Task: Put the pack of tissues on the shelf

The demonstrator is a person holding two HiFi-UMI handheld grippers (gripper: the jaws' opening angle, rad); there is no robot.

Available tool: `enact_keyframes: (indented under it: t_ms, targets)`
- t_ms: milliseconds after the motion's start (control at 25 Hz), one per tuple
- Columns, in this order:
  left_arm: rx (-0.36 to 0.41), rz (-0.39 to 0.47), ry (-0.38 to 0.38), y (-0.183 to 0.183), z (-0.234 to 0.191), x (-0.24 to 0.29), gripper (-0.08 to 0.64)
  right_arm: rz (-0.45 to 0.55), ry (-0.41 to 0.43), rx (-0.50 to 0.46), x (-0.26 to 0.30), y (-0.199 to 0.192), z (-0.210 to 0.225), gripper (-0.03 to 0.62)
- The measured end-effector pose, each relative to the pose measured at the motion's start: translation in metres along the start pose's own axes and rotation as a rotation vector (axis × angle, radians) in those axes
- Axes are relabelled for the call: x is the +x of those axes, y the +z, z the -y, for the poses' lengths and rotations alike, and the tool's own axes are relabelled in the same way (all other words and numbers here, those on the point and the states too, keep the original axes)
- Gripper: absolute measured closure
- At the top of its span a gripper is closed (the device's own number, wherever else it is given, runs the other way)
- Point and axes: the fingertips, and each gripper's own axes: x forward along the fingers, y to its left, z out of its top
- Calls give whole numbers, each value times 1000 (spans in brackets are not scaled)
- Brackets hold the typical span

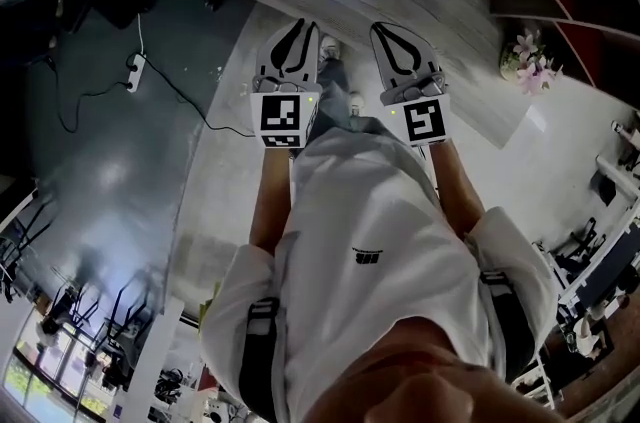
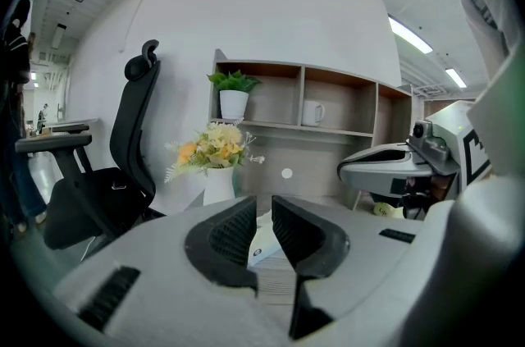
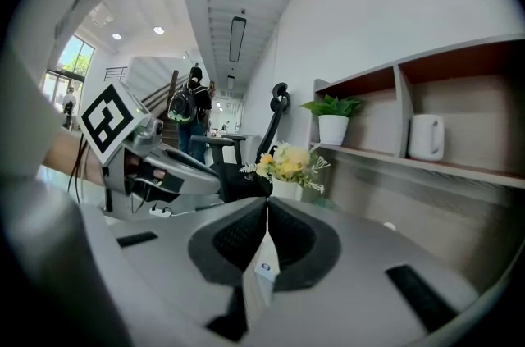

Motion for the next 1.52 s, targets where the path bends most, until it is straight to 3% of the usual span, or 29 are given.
enact_keyframes:
  t_ms: [1520]
  targets:
    - [-37, -225, -136, -111, -15, 106, 483, -204, 35, 70, 84, -101, 6, 566]
